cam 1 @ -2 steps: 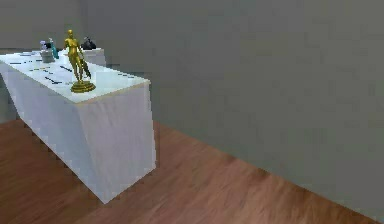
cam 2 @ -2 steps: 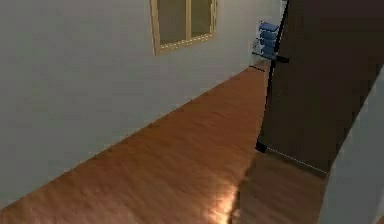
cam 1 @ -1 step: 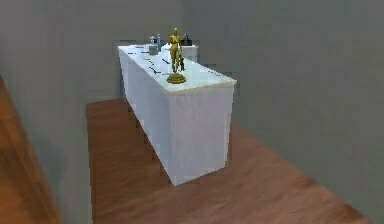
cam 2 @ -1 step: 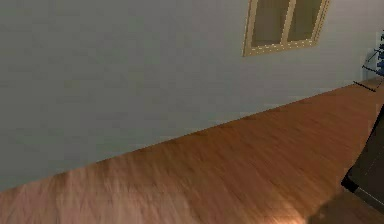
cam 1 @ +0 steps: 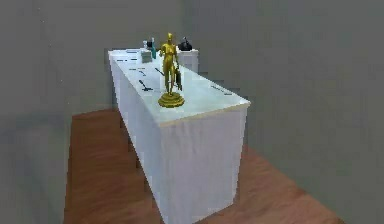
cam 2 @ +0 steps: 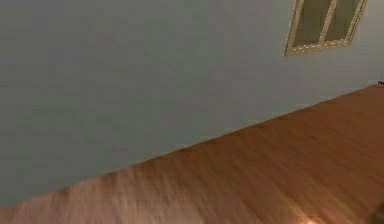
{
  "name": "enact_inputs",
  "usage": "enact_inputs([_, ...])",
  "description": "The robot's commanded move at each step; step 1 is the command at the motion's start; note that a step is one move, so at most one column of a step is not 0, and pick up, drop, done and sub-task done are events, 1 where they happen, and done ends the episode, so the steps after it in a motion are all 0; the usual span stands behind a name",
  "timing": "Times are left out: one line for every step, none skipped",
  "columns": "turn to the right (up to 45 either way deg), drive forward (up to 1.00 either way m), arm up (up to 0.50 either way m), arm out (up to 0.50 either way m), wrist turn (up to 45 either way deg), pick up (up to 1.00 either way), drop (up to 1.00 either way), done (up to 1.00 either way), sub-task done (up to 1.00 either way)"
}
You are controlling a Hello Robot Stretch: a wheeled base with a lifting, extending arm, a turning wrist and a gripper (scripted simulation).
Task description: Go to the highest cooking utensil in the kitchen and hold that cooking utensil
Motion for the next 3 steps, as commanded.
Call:
enact_inputs([-12.0, 0.0, 0.0, 0.0, 0.0, 0.0, 0.0, 0.0, 0.0])
enact_inputs([0.0, 0.5, 0.0, 0.0, 0.0, 0.0, 0.0, 0.0, 0.0])
enact_inputs([-45.0, 0.0, 0.0, 0.0, 0.0, 0.0, 0.0, 0.0, 0.0])
